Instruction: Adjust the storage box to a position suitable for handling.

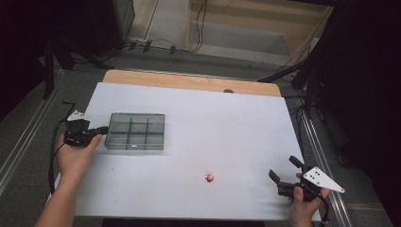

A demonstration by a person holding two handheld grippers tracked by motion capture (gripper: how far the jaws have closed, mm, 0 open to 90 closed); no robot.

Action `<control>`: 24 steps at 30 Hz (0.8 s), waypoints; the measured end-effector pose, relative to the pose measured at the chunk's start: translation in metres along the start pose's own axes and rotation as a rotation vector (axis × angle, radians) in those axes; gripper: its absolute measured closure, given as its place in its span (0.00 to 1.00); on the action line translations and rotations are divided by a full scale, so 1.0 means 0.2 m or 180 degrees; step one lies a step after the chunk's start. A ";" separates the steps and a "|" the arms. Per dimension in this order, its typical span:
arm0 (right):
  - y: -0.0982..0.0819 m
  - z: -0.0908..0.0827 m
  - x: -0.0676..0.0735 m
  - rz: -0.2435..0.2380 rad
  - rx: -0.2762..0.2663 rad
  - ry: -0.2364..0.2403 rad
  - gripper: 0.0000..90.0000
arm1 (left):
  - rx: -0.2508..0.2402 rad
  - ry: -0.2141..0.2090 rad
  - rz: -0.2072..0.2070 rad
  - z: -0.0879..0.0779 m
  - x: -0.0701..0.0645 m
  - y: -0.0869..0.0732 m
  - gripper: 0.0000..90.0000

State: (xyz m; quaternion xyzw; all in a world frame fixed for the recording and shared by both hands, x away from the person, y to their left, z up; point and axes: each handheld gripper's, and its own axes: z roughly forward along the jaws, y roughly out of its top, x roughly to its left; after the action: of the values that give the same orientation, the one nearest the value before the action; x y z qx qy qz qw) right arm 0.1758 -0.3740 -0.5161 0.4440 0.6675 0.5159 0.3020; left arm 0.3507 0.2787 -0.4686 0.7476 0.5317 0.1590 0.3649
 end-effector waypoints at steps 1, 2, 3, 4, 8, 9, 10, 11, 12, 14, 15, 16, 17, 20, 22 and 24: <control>0.00 0.00 0.00 -0.0002 0.0001 0.0000 0.00 | -0.0003 0.0003 -0.0006 0.00 0.00 0.00 1.00; 0.00 0.00 0.00 -0.0005 0.0003 -0.0003 0.00 | -0.0006 0.0006 -0.0015 0.00 0.00 0.00 1.00; 0.00 0.00 0.00 -0.0004 0.0003 -0.0003 0.00 | -0.0012 0.0013 -0.0022 0.00 0.00 0.00 1.00; 0.00 0.00 0.00 -0.0001 0.0006 -0.0004 0.00 | -0.0016 0.0014 -0.0033 0.00 0.00 0.00 1.00; 0.00 0.00 0.00 -0.0005 0.0015 -0.0008 0.00 | -0.0020 0.0002 -0.0049 0.01 -0.02 0.00 1.00; 0.00 0.00 0.00 -0.0008 0.0018 -0.0006 0.00 | -0.0024 -0.0007 -0.0044 0.01 -0.02 0.00 1.00; 0.00 0.00 0.00 -0.0013 0.0019 -0.0006 0.00 | -0.0019 -0.0015 -0.0041 0.01 -0.03 0.00 1.00; 0.00 0.00 0.00 -0.0015 0.0020 -0.0006 0.00 | -0.0015 -0.0027 -0.0039 0.02 -0.04 0.00 1.00; 0.00 0.00 0.00 -0.0019 0.0021 -0.0003 0.00 | -0.0018 -0.0037 -0.0037 0.02 -0.05 0.00 1.00; 0.00 0.00 0.00 -0.0020 0.0022 -0.0002 0.00 | -0.0033 -0.0054 -0.0045 0.03 -0.06 0.00 1.00; 0.00 0.00 0.00 -0.0021 0.0023 -0.0002 0.00 | -0.0030 -0.0066 -0.0039 0.04 -0.07 0.01 1.00; 0.00 0.00 0.00 -0.0021 0.0025 -0.0002 0.00 | -0.0045 -0.0079 -0.0055 0.04 -0.08 0.01 1.00; 0.00 0.00 0.00 -0.0021 0.0027 -0.0002 0.00 | -0.0042 -0.0079 -0.0048 0.05 -0.08 0.01 1.00; 0.00 0.01 0.00 -0.0024 0.0029 0.0002 0.00 | -0.0053 -0.0103 -0.0062 0.07 -0.10 0.02 1.00; 0.00 0.01 0.00 -0.0024 0.0034 0.0004 0.00 | -0.0046 -0.0109 -0.0042 0.08 -0.12 0.02 1.00; 0.00 0.01 0.00 -0.0034 0.0035 0.0006 0.00 | -0.0041 -0.0125 -0.0023 0.09 -0.14 0.03 1.00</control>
State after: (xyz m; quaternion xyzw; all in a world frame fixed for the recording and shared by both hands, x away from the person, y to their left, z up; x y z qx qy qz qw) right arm 0.1769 -0.3725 -0.5162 0.4415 0.6730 0.5110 0.3017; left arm 0.3549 0.2454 -0.4720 0.7464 0.5260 0.1464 0.3806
